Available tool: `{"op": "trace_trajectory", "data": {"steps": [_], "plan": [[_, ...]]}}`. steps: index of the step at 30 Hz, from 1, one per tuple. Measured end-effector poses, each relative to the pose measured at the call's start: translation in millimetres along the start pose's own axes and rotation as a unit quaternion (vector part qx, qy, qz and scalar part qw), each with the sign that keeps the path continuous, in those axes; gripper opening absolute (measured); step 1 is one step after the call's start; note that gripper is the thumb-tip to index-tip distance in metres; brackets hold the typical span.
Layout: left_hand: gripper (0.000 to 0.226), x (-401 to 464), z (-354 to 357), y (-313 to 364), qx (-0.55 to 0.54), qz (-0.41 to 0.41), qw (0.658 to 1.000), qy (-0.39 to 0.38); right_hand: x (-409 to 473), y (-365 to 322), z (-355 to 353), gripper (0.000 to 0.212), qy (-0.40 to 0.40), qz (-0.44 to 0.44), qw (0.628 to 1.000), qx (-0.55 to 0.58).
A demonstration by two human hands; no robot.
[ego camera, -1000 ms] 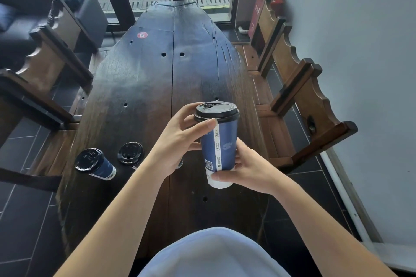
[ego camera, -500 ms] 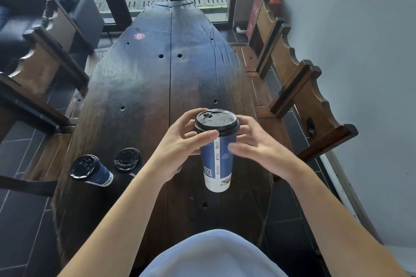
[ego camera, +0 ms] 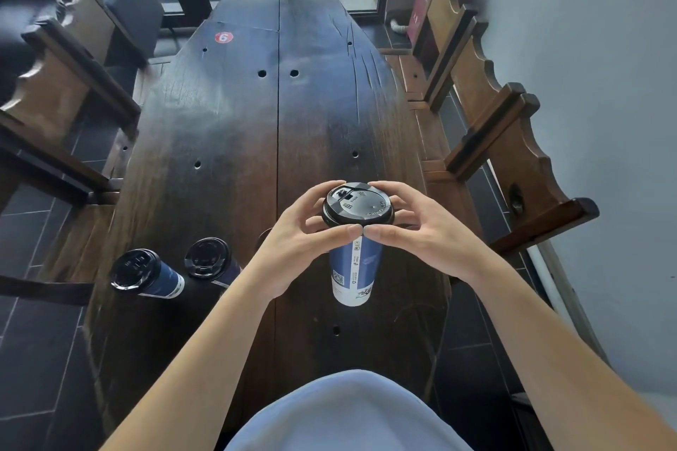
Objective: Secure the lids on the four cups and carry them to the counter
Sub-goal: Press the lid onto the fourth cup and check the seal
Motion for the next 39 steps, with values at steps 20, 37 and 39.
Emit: {"op": "trace_trajectory", "data": {"steps": [20,37,39], "plan": [[0.087,15.9,5.5,-118.9,0.096,-0.097,0.990,-0.021,59.2,109.0,42.0,0.078,-0.063,0.117,0.991,0.002],[0.077,31.5,5.8,-180.6,0.185,-0.099,0.977,0.033,88.6,170.8,74.8,0.081,-0.013,0.144,0.988,-0.059],[0.076,35.9,4.3,-183.2,0.189,-0.101,0.976,0.035,94.2,171.7,75.2,0.082,-0.011,0.141,0.988,-0.062]]}}
Point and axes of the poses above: each hand's wrist, its own x-axis towards the middle knuckle, its own z-axis out of the palm, y = z × x, the point moved 9 cm from there along x, towards the middle knuckle, and after that the axes turned 10 degrees about z, right-handed, at the moved point
